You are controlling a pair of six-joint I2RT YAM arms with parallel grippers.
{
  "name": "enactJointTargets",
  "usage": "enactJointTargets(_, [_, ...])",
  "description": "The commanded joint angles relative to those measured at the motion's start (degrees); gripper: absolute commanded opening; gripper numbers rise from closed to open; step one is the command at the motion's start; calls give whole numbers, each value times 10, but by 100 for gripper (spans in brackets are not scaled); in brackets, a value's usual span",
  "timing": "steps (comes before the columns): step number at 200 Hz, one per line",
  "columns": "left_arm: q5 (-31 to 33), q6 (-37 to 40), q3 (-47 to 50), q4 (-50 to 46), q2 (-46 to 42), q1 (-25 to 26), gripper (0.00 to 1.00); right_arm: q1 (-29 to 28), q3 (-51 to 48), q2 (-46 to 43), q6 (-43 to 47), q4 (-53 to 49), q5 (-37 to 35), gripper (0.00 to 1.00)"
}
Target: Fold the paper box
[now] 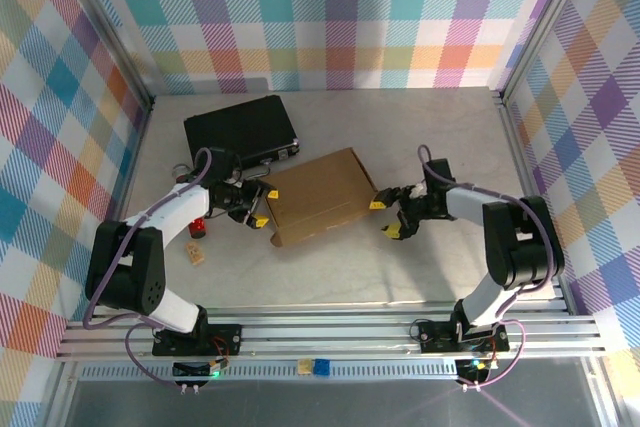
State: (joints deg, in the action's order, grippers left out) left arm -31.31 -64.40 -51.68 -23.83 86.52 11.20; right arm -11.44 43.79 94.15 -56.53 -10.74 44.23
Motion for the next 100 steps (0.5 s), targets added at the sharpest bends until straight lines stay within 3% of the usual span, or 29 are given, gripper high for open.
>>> enactJointTargets(1, [24, 44, -25, -30, 10, 2, 66, -31, -20, -7, -62, 151, 15, 71])
enactJointTargets(37, [21, 52, -14, 0, 25, 2, 67, -62, -68, 1, -113, 277, -13, 63])
enactJointTargets(100, [10, 53, -22, 28, 63, -4, 63, -102, -72, 43, -176, 406, -64, 47])
